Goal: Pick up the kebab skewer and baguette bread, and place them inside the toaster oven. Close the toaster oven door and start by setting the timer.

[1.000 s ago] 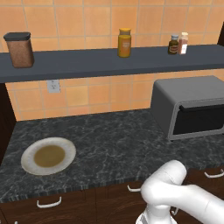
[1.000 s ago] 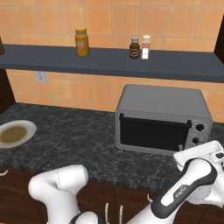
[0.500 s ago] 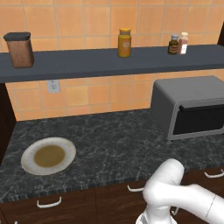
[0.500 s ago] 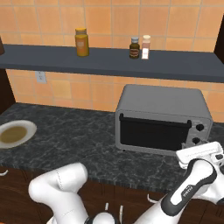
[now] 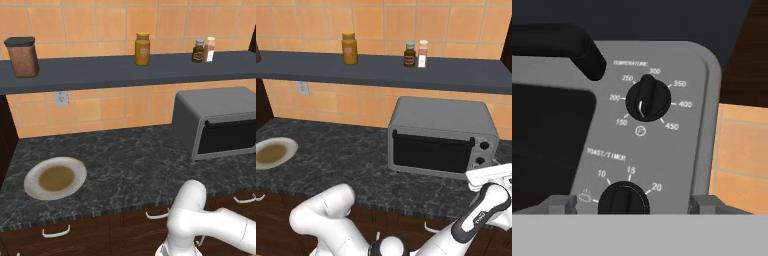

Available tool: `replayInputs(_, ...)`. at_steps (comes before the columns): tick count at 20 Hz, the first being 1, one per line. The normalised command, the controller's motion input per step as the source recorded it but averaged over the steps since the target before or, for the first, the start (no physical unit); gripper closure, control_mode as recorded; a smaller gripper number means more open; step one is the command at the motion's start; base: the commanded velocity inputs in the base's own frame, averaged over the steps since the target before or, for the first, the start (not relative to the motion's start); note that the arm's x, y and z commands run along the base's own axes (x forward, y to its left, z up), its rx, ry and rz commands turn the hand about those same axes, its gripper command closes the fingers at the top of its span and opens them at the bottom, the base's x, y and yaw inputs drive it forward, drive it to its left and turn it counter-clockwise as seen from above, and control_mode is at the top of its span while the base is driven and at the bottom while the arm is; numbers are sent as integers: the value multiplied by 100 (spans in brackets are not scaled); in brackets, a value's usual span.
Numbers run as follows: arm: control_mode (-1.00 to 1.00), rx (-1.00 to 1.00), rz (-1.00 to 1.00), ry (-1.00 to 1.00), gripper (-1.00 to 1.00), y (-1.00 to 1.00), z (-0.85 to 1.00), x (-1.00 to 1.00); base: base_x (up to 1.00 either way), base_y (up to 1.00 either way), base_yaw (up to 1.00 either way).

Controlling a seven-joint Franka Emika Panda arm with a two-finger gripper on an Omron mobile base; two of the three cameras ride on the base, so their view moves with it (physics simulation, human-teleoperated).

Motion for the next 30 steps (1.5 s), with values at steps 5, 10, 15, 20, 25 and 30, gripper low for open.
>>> replayInputs(5,-100,0,0,-6,-100,-20,-15,7,0,0,0)
replayInputs(10,-100,0,0,-11,-100,13,-9,-1,0,0,0)
replayInputs(15,-100,0,0,-3,-100,17,-1,0,0,0,0)
replayInputs(20,-100,0,-1,0,-100,2,0,0,0,0,0)
replayInputs(25,-100,0,-11,0,-100,2,0,0,0,0,0)
replayInputs(30,-100,0,-12,0,-100,28,0,0,0,0,0)
